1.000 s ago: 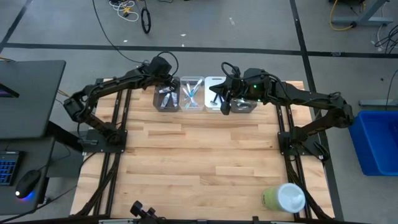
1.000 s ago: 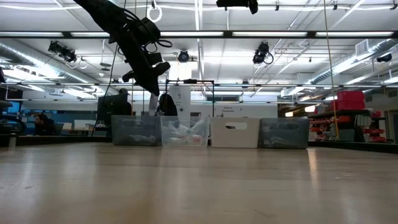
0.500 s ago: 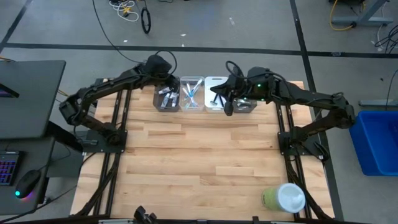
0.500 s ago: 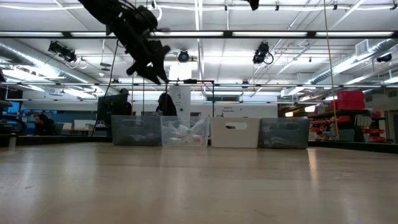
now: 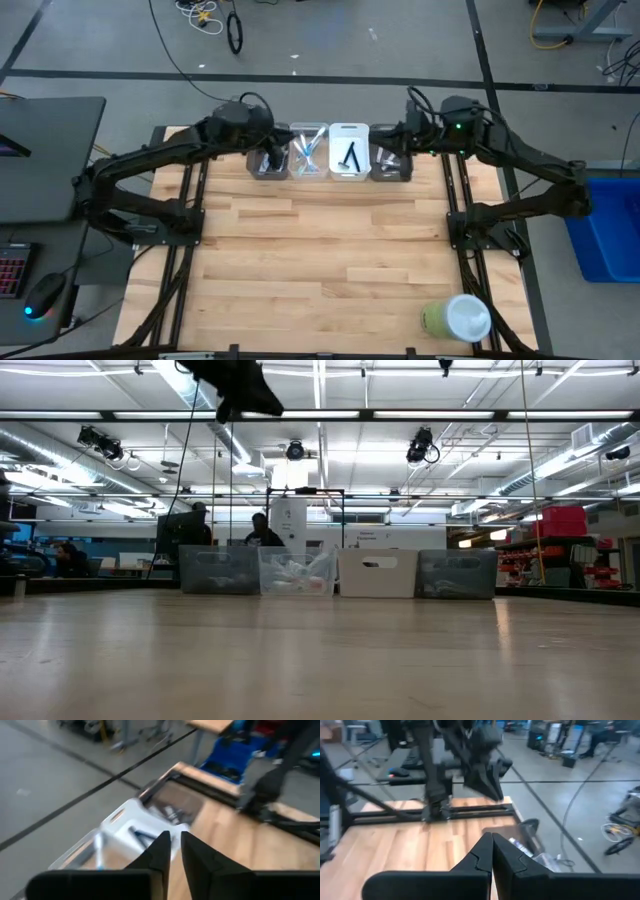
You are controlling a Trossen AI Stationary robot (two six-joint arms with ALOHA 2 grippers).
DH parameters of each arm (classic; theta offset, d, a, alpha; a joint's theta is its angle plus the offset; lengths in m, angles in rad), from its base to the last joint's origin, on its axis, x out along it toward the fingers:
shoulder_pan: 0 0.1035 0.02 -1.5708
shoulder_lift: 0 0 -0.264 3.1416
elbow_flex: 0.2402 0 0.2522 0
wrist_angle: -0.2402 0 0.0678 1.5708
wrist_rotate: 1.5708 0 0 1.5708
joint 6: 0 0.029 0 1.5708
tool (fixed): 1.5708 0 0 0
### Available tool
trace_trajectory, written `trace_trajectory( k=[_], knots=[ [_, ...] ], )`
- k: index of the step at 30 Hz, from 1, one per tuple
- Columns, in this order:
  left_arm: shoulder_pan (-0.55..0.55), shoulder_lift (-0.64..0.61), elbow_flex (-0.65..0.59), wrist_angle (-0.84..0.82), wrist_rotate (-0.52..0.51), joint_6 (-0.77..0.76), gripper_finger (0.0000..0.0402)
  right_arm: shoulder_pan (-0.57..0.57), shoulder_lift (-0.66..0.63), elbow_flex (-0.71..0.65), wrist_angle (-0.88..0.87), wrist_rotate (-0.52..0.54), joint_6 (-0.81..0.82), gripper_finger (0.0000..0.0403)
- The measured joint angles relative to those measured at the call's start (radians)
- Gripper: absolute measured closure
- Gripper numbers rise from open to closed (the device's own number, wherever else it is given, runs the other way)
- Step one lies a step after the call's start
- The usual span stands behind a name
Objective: Pick & Place Travel size toiletries
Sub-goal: Return to Home Position
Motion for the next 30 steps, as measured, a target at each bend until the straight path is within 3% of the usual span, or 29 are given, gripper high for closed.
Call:
trace_trajectory(
  k=[11, 20, 30],
  knots=[
    [-0.132, -0.154, 0.000, 0.034, -0.019, 0.006, 0.0395, 0.008, -0.265, -0.333, 0.172, 0.027, 0.067, 0.0399],
    [-0.141, -0.189, 0.000, 0.041, 0.037, -0.013, 0.0366, 0.049, -0.465, -0.681, 0.443, 0.073, 0.101, 0.0400],
    [-0.141, -0.181, 0.000, 0.042, 0.041, 0.063, 0.0356, 0.060, -0.587, -0.890, 0.547, 0.031, 0.050, 0.0400]
  ],
)
